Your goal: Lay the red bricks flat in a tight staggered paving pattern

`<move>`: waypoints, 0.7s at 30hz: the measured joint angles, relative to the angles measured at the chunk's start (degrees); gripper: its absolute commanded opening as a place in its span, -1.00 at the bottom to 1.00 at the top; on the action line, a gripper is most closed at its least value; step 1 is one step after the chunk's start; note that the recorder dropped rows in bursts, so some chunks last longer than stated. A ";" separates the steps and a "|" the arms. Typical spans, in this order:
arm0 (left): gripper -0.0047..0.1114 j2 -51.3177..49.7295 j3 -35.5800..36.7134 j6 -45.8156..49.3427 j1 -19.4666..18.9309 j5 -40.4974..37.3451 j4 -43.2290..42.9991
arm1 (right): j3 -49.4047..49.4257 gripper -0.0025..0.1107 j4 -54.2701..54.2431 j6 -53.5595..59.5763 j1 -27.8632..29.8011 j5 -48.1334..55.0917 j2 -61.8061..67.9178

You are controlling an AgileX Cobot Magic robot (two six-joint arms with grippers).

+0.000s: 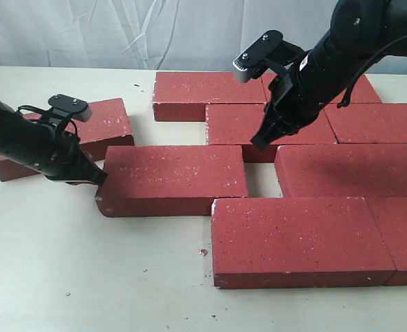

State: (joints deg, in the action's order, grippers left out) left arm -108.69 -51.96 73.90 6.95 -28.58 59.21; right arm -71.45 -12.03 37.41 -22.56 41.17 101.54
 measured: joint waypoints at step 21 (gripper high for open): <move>-0.92 -0.60 -1.25 0.28 0.46 -2.07 1.75 | 0.00 -0.97 -1.31 -0.11 0.00 -0.71 0.00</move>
State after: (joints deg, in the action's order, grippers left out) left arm -109.29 -53.21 74.17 7.41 -30.66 60.96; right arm -71.45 -13.34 37.30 -22.56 40.46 101.54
